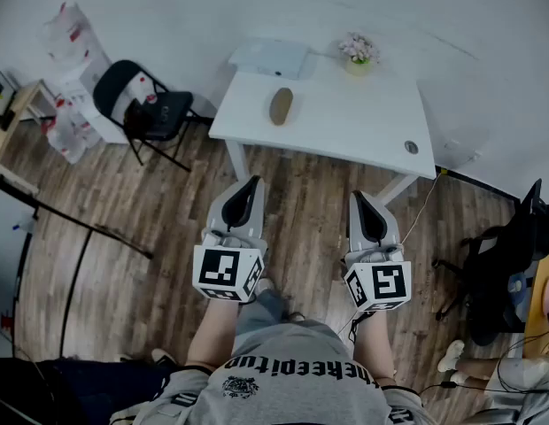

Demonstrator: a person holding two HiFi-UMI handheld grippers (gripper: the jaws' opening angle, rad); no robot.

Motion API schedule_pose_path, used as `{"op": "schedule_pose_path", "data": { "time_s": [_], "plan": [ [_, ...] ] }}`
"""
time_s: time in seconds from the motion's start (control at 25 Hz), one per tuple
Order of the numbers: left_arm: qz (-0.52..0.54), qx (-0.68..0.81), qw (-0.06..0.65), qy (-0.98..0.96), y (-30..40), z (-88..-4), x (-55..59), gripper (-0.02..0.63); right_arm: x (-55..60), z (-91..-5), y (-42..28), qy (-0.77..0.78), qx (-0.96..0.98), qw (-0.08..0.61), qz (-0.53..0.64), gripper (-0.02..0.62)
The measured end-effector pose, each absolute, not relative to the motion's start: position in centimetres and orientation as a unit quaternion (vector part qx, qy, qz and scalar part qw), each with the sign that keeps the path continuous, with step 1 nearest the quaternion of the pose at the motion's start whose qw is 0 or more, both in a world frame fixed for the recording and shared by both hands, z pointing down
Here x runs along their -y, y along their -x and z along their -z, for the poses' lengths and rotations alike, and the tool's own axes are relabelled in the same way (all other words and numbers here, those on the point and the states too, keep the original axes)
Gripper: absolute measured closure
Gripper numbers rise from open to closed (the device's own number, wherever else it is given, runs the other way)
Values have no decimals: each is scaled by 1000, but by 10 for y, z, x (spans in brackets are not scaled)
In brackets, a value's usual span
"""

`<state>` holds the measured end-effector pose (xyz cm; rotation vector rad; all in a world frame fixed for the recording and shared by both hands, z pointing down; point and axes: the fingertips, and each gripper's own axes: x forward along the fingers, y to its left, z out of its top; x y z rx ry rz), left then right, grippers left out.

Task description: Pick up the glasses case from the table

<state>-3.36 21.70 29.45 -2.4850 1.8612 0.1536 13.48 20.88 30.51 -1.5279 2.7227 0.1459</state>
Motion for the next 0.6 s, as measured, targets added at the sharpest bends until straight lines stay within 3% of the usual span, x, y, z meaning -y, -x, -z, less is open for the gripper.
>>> {"op": "schedule_pose_path", "data": {
  "time_s": [0.6],
  "plan": [
    [-50,-590,19,806,49,-292,-167,586,-161,-304,-118,499,-865,22,-39,592]
  ]
}}
